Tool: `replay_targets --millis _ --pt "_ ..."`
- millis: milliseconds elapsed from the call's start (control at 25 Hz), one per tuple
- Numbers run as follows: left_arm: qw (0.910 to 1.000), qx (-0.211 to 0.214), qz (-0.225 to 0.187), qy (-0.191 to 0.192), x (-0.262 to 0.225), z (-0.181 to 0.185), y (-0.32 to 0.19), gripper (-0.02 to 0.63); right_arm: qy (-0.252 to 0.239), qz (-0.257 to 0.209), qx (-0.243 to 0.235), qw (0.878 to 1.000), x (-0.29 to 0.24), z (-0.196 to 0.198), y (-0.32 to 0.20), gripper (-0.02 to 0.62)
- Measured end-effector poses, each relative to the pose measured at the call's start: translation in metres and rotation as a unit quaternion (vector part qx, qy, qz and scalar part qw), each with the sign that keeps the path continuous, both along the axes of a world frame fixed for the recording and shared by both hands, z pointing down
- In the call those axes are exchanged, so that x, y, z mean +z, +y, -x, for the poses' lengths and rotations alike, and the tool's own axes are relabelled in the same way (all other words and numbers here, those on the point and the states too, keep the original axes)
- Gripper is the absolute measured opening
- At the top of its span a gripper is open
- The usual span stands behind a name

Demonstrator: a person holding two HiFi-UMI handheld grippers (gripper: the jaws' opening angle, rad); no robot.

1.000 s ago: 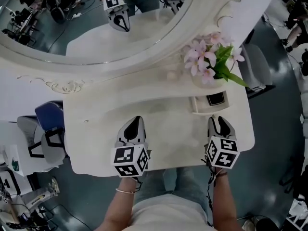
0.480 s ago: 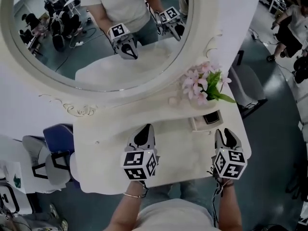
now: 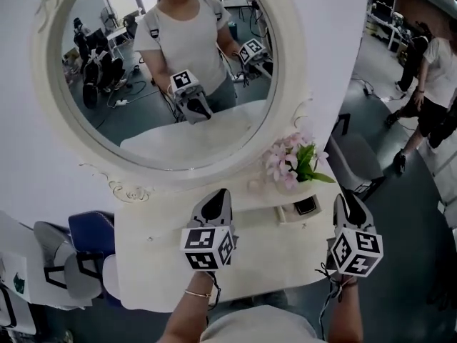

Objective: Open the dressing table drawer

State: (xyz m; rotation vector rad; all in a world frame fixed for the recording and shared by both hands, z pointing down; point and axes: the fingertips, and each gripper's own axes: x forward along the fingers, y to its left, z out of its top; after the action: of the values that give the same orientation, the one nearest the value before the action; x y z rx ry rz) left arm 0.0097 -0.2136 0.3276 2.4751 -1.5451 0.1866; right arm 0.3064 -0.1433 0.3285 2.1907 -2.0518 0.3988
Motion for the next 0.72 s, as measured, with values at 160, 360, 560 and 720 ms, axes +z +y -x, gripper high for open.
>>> replay_targets --millis 160,360,560,720 --pt "0.9995 0.005 -0.032 0.004 -0.031 -0.002 -0.006 0.018 0.009 -0.042 0.020 0.999 -0.032 -0.012 0.001 0.090" --pt "0.9981 0.007 -0.061 0.009 -0.060 -0.003 -0.009 0.018 0.022 -0.088 0.037 0.995 -0.066 -0.018 0.003 0.024" --pt "0.9967 0.008 -0.079 0.018 -0.076 -0.009 -0.009 0.018 0.034 -0.110 0.047 0.992 -0.083 -0.023 0.009 0.008" --pt "0.9958 0.011 -0.087 0.023 -0.084 -0.016 -0.010 0.018 0.037 -0.118 0.056 0.991 -0.088 -0.030 0.016 0.008"
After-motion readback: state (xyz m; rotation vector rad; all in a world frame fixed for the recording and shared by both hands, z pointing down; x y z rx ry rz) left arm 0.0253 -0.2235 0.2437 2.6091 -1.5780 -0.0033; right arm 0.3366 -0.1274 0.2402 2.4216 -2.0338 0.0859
